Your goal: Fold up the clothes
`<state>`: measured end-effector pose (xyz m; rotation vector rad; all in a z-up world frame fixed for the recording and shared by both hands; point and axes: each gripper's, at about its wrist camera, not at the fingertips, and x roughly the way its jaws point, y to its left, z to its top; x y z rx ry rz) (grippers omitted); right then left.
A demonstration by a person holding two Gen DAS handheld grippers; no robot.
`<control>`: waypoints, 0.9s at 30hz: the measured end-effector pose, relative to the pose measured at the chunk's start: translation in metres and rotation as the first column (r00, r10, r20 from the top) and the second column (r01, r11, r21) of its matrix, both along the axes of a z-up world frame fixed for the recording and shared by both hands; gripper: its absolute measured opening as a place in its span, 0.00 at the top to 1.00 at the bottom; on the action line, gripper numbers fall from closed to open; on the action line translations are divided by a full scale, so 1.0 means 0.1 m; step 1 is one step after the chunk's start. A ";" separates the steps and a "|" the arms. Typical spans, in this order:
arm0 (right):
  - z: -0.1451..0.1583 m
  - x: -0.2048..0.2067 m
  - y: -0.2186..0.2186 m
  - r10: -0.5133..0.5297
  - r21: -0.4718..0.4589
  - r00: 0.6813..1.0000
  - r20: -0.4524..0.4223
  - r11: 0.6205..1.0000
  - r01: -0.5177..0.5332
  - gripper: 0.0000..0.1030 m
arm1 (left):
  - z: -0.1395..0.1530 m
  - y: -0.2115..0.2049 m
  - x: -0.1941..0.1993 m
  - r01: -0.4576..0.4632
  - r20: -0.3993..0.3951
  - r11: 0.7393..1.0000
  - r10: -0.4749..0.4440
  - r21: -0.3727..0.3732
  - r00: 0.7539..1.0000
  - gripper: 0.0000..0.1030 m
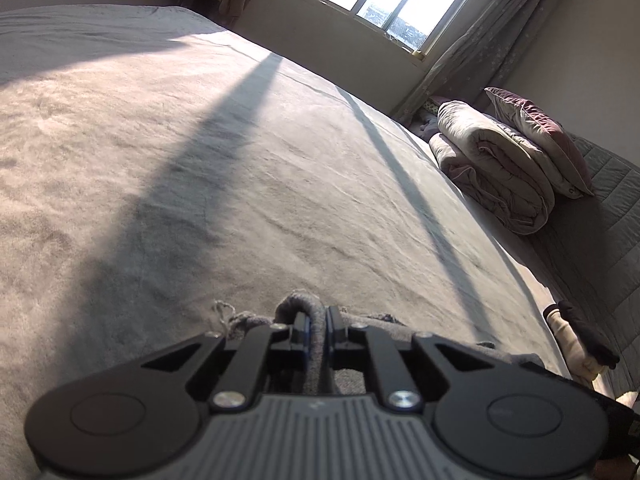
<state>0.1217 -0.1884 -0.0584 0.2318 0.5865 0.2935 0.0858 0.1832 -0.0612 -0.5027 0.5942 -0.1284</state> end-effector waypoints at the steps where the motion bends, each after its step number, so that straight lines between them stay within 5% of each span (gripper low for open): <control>1: 0.06 -0.03 0.00 -0.008 -0.015 1.000 0.024 1.000 0.009 0.71 | 0.01 -0.01 -0.01 -0.006 0.001 1.000 0.006 0.010 1.000 0.88; 5: 0.24 -0.19 0.10 -0.015 -0.110 0.989 0.144 0.994 0.031 0.65 | 0.13 -0.10 -0.11 -0.020 0.062 0.999 0.017 0.050 0.998 0.82; 10: 0.26 -0.29 0.32 0.084 -0.187 0.979 0.184 0.981 -0.049 0.65 | 0.22 -0.24 -0.18 -0.026 0.113 0.990 0.010 0.141 0.994 0.79; 14: 0.17 -0.32 0.46 0.138 -0.259 0.976 0.168 0.961 -0.091 0.65 | 0.22 -0.22 -0.15 -0.102 0.087 0.969 0.084 0.223 0.993 0.55; 16: 0.12 -0.30 0.49 0.143 -0.276 0.978 0.150 0.956 -0.098 0.65 | 0.18 -0.19 -0.11 -0.128 0.061 0.960 0.116 0.250 0.991 0.55; 19: 0.08 -0.29 0.48 0.137 -0.281 0.981 0.138 0.955 -0.094 0.65 | 0.22 -0.14 -0.15 -0.136 0.082 0.972 0.122 0.193 0.989 0.56; 23: 0.11 -0.29 0.46 0.126 -0.282 0.980 0.156 0.956 -0.078 0.65 | 0.30 -0.23 -0.23 -0.037 0.162 0.987 0.011 0.156 0.987 0.60; 27: 0.03 -0.25 0.42 0.111 -0.285 0.986 0.126 0.956 -0.071 0.65 | 0.18 -0.40 -0.17 0.032 0.106 0.969 -0.059 0.243 0.993 0.66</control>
